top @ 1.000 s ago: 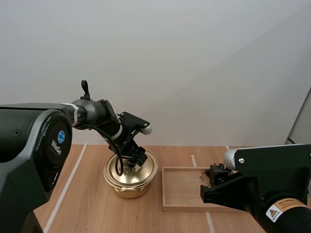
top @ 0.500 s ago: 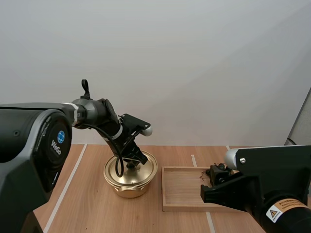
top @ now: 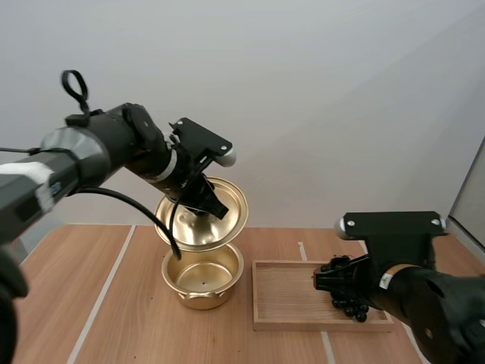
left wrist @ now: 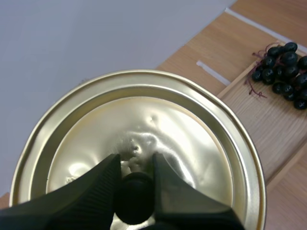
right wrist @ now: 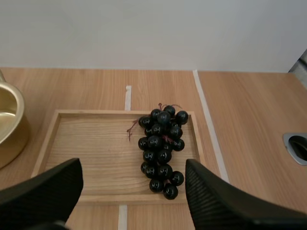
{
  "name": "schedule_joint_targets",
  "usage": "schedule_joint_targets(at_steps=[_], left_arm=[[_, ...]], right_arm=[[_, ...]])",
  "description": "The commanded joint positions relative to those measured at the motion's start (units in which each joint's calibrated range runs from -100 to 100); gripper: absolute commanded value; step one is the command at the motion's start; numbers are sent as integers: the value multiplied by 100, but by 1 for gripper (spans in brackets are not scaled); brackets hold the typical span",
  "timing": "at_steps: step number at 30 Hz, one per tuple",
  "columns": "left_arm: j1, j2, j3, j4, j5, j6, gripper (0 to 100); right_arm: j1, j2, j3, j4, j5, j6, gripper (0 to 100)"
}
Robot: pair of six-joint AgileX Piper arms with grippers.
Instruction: Open the lid, put the grape in the pot, and close it
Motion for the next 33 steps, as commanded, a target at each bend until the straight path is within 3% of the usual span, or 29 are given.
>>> schedule_joint_targets(at_steps=[1,6,15,33], left_arm=[[-19,-963,-60,-19,192,-15,0],[-19,-1730,-60,-19,192,-15,0],[-19,-2550,-60,-19,192,-15,0],[-19,-2563,-60,-19,383,-95,0]], right_arm=[[-22,965,-329,-83,-465,35,100],[-38,2242,-914,-83,-614,45,100],[-424,4113,-1327,-83,-1457,-35,100],[-424,6000,-1512,-71,-2775,-586,100]])
